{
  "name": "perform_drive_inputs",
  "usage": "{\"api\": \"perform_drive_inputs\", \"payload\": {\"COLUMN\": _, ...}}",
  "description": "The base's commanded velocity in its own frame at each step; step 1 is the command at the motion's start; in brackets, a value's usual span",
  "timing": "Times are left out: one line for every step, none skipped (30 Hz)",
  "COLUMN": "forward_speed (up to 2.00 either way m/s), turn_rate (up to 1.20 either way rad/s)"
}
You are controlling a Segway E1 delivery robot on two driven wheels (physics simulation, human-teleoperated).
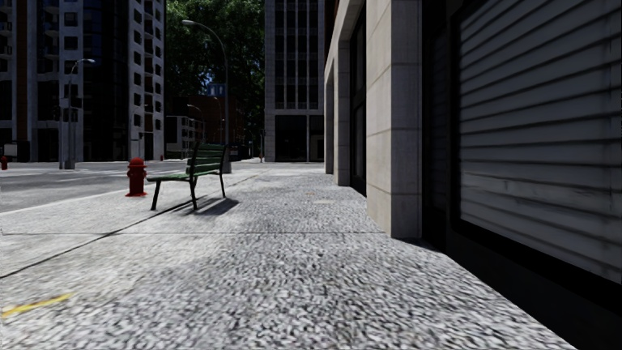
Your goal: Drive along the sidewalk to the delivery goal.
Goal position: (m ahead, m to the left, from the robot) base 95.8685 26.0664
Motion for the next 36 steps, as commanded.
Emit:
{"api": "perform_drive_inputs", "payload": {"forward_speed": 2.0, "turn_rate": 0.0}}
{"api": "perform_drive_inputs", "payload": {"forward_speed": 2.0, "turn_rate": 0.0}}
{"api": "perform_drive_inputs", "payload": {"forward_speed": 2.0, "turn_rate": 0.0}}
{"api": "perform_drive_inputs", "payload": {"forward_speed": 2.0, "turn_rate": 0.0}}
{"api": "perform_drive_inputs", "payload": {"forward_speed": 2.0, "turn_rate": 0.0}}
{"api": "perform_drive_inputs", "payload": {"forward_speed": 2.0, "turn_rate": 0.0}}
{"api": "perform_drive_inputs", "payload": {"forward_speed": 2.0, "turn_rate": 0.0}}
{"api": "perform_drive_inputs", "payload": {"forward_speed": 2.0, "turn_rate": 0.0}}
{"api": "perform_drive_inputs", "payload": {"forward_speed": 2.0, "turn_rate": 0.0}}
{"api": "perform_drive_inputs", "payload": {"forward_speed": 2.0, "turn_rate": 0.0}}
{"api": "perform_drive_inputs", "payload": {"forward_speed": 2.0, "turn_rate": 0.0}}
{"api": "perform_drive_inputs", "payload": {"forward_speed": 2.0, "turn_rate": 0.0}}
{"api": "perform_drive_inputs", "payload": {"forward_speed": 2.0, "turn_rate": 0.0}}
{"api": "perform_drive_inputs", "payload": {"forward_speed": 2.0, "turn_rate": 0.0}}
{"api": "perform_drive_inputs", "payload": {"forward_speed": 2.0, "turn_rate": 0.0}}
{"api": "perform_drive_inputs", "payload": {"forward_speed": 2.0, "turn_rate": 0.0}}
{"api": "perform_drive_inputs", "payload": {"forward_speed": 2.0, "turn_rate": 0.0}}
{"api": "perform_drive_inputs", "payload": {"forward_speed": 2.0, "turn_rate": 0.0}}
{"api": "perform_drive_inputs", "payload": {"forward_speed": 2.0, "turn_rate": 0.0}}
{"api": "perform_drive_inputs", "payload": {"forward_speed": 2.0, "turn_rate": 0.0}}
{"api": "perform_drive_inputs", "payload": {"forward_speed": 2.0, "turn_rate": 0.0}}
{"api": "perform_drive_inputs", "payload": {"forward_speed": 2.0, "turn_rate": 0.0}}
{"api": "perform_drive_inputs", "payload": {"forward_speed": 2.0, "turn_rate": 0.0}}
{"api": "perform_drive_inputs", "payload": {"forward_speed": 2.0, "turn_rate": 0.0}}
{"api": "perform_drive_inputs", "payload": {"forward_speed": 2.0, "turn_rate": 0.0}}
{"api": "perform_drive_inputs", "payload": {"forward_speed": 2.0, "turn_rate": 0.0}}
{"api": "perform_drive_inputs", "payload": {"forward_speed": 2.0, "turn_rate": 0.0}}
{"api": "perform_drive_inputs", "payload": {"forward_speed": 2.0, "turn_rate": 0.0}}
{"api": "perform_drive_inputs", "payload": {"forward_speed": 2.0, "turn_rate": 0.0}}
{"api": "perform_drive_inputs", "payload": {"forward_speed": 2.0, "turn_rate": 0.0}}
{"api": "perform_drive_inputs", "payload": {"forward_speed": 2.0, "turn_rate": 0.0}}
{"api": "perform_drive_inputs", "payload": {"forward_speed": 2.0, "turn_rate": 0.0}}
{"api": "perform_drive_inputs", "payload": {"forward_speed": 2.0, "turn_rate": 0.0}}
{"api": "perform_drive_inputs", "payload": {"forward_speed": 2.0, "turn_rate": 0.0}}
{"api": "perform_drive_inputs", "payload": {"forward_speed": 2.0, "turn_rate": 0.0}}
{"api": "perform_drive_inputs", "payload": {"forward_speed": 2.0, "turn_rate": 0.0}}
